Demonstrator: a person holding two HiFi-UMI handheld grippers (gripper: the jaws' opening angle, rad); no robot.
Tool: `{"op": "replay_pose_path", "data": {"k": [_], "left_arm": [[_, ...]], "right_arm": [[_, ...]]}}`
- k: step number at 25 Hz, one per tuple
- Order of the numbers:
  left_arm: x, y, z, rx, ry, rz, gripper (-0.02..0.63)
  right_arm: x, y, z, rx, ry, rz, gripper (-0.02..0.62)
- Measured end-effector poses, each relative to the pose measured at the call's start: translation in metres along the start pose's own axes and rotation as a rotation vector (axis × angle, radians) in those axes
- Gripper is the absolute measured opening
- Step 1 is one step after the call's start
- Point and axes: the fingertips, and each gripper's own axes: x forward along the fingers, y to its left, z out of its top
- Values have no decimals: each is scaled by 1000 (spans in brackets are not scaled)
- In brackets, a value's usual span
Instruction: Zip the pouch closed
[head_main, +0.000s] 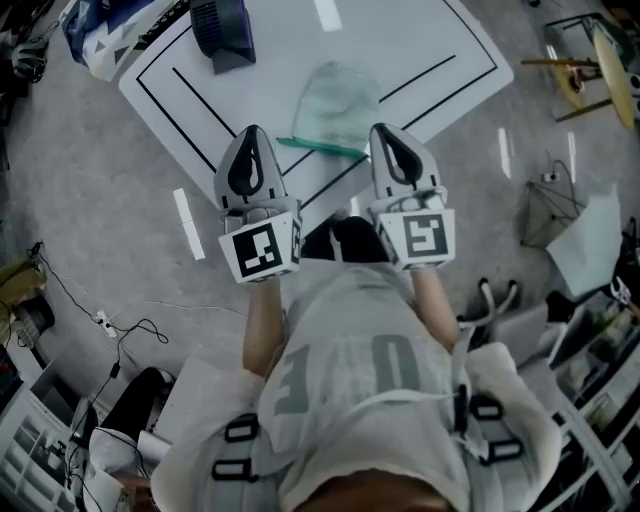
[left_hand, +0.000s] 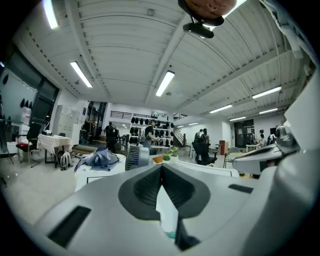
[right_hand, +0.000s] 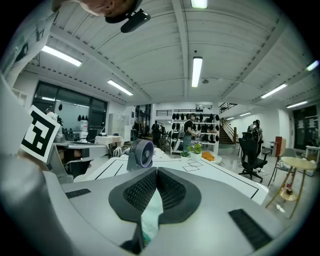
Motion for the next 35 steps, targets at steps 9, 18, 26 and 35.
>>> {"op": "replay_pose_path", "data": {"k": [9,18,26,35], "left_arm": [[-9,13,7,3,-13,71,6],[-17,22,9,0,-17,122,6],[-24,42,7,-15,-19,189,6],[-39,81,-8,-50,6,276,6]], "right_arm": [[9,13,6,-24,-12,57,9],[26,45,11,1,35,227,116],[71,109,-4,-47,154,414,144],[113,157,-79,-190,429,499,144]]}}
